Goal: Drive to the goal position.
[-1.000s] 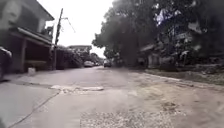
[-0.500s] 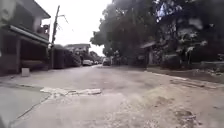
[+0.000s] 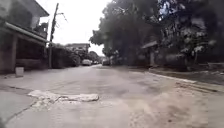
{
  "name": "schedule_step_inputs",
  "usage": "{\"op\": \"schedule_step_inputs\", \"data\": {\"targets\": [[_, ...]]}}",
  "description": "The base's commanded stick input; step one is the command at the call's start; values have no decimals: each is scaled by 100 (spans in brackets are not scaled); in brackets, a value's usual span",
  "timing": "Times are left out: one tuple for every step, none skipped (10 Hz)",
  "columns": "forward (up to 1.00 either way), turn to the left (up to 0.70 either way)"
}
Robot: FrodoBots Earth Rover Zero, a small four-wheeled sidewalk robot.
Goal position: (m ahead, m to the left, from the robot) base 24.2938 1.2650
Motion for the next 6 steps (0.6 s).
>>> {"op": "schedule_step_inputs", "data": {"targets": [[70, 0], [70, 0], [70, 0], [70, 0], [70, 0], [70, 0]]}}
